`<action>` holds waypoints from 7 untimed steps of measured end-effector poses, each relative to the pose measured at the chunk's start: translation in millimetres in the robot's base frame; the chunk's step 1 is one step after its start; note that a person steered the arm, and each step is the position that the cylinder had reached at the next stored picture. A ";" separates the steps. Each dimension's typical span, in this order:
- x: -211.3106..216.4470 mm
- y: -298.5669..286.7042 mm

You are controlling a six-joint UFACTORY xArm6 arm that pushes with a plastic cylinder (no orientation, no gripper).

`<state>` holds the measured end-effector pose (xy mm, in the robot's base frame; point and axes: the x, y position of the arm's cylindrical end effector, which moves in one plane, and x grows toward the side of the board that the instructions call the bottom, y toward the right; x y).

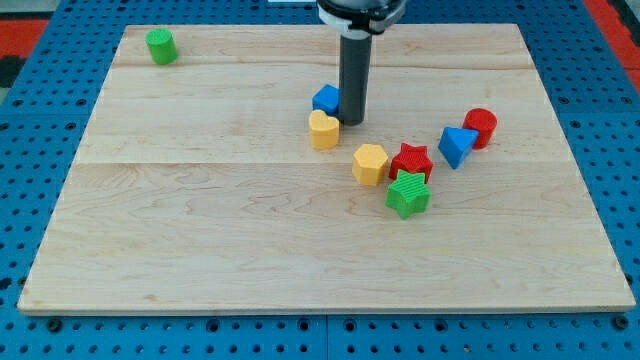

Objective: Separate blue cube from the yellow heart

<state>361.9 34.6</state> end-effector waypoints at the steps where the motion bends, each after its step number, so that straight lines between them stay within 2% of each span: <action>1: -18.8 -30.1; 2: -21.8 -90.6; 3: -31.4 -118.0; 5: -39.8 -22.9; 6: -62.6 -16.9; 7: -68.3 -53.0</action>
